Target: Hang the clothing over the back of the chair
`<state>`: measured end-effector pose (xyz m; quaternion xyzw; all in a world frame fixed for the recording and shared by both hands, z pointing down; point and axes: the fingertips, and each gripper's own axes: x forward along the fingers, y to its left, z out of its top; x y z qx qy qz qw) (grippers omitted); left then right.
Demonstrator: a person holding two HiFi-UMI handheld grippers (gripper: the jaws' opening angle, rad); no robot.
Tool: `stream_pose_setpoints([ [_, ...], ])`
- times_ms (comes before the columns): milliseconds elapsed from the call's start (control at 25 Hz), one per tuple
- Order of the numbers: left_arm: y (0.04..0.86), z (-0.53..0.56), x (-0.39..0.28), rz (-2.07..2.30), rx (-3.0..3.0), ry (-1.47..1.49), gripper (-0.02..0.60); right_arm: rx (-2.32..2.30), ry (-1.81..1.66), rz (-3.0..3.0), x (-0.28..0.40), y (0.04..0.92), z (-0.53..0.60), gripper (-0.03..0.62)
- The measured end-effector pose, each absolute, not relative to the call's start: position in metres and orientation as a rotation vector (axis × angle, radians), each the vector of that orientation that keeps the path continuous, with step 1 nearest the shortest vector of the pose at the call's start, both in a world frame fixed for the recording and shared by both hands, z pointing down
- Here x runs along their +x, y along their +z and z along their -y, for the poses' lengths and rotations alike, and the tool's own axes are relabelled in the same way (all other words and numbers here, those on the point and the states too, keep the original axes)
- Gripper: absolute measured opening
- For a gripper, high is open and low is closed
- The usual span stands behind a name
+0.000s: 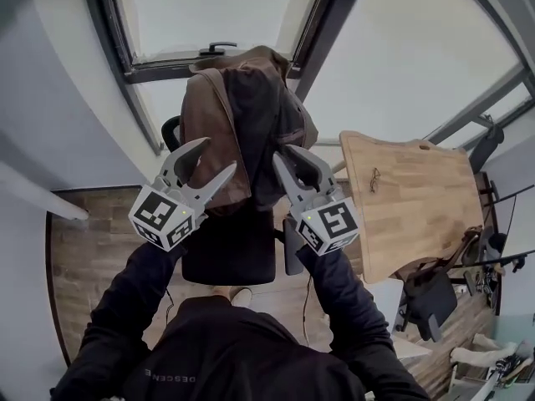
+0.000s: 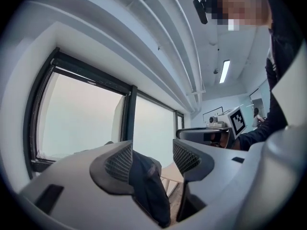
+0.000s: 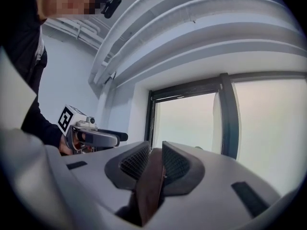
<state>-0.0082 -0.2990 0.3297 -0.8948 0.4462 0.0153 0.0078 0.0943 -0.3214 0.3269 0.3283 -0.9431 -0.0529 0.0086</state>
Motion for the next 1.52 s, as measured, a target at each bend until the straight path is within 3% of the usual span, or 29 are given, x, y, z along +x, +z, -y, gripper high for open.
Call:
stream_pose_setpoints([
  [240,0.353,0.236,0.015,-1.337,-2.858,0.111,0.122,0.987,-0.1,2.962,0.104,0.356,0.251,0.089],
  [400,0.365,0.204,0.027,-1.298,-2.87,0.08,0.046,0.977,-0.062,2.995,0.105,0.366,0.216,0.049],
  [600,0.372,0.174,0.04,-1.262,-2.848,0.047,0.021,0.948,-0.089,3.018,0.103,0.372,0.18,0.009],
  [1520,0.385,0.141,0.054,-1.279,-2.818,-0.004,0.018,0.902,-0.092,3.012,0.103,0.382,0.143,0.006],
])
